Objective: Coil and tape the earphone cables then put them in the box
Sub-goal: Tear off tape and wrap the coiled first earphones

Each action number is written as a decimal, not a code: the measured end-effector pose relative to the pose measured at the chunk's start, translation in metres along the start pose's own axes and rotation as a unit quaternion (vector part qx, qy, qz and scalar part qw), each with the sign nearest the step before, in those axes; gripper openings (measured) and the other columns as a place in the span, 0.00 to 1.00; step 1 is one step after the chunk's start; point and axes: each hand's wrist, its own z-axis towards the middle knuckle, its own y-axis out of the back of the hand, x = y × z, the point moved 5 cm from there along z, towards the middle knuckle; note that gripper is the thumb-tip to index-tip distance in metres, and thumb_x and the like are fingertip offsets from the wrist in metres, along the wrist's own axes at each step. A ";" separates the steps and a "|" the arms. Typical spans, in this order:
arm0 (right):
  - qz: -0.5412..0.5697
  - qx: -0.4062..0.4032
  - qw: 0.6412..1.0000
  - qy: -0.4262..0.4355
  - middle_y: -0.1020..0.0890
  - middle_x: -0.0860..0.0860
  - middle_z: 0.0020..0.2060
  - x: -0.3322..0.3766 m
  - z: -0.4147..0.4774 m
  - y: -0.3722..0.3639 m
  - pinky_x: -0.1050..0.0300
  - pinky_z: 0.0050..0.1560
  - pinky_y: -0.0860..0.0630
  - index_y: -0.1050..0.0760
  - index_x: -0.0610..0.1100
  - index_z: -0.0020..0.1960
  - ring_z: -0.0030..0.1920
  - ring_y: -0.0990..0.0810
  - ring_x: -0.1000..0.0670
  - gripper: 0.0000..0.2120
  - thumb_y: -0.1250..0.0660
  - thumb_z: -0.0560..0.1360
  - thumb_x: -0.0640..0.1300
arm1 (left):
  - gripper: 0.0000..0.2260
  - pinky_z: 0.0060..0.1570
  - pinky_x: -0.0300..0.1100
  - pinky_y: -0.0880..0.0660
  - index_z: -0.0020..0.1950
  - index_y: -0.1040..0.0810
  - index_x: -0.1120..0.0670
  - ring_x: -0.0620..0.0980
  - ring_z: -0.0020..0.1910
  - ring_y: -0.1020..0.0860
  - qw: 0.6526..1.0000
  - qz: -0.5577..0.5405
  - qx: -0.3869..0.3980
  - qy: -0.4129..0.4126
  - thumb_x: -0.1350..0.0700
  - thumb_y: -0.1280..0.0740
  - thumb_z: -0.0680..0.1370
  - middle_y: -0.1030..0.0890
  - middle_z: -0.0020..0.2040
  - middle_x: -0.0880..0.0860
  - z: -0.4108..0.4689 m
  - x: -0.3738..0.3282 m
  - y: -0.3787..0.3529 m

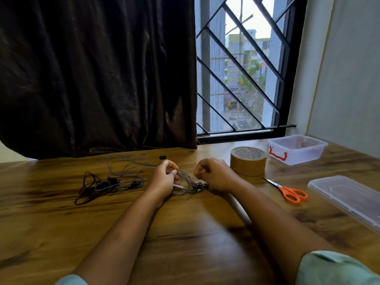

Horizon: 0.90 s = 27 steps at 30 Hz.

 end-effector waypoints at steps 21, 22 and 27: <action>-0.110 -0.139 0.984 -0.005 0.21 0.52 0.56 -0.005 -0.003 0.038 0.56 0.53 0.42 0.31 0.59 0.66 0.59 0.25 0.48 0.25 0.37 0.74 0.38 | 0.11 0.35 0.39 0.26 0.46 0.23 0.57 0.47 0.35 0.24 0.996 -0.090 -0.018 0.020 0.63 0.44 0.81 0.24 0.39 0.53 -0.001 -0.003 -0.002; -0.042 -0.133 0.990 0.010 0.20 0.52 0.53 0.000 -0.002 0.035 0.54 0.56 0.35 0.30 0.59 0.65 0.55 0.24 0.47 0.24 0.37 0.74 0.38 | 0.10 0.34 0.39 0.26 0.47 0.23 0.57 0.48 0.35 0.23 0.995 -0.101 -0.017 0.023 0.63 0.43 0.81 0.23 0.40 0.53 -0.002 -0.004 -0.002; 0.167 -0.092 0.979 0.075 0.26 0.56 0.49 0.023 -0.007 0.022 0.67 0.40 0.27 0.27 0.54 0.66 0.46 0.25 0.57 0.21 0.35 0.77 0.37 | 0.04 0.30 0.38 0.25 0.52 0.24 0.56 0.47 0.32 0.24 0.991 -0.130 -0.039 -0.007 0.60 0.37 0.79 0.21 0.40 0.52 -0.004 -0.010 0.000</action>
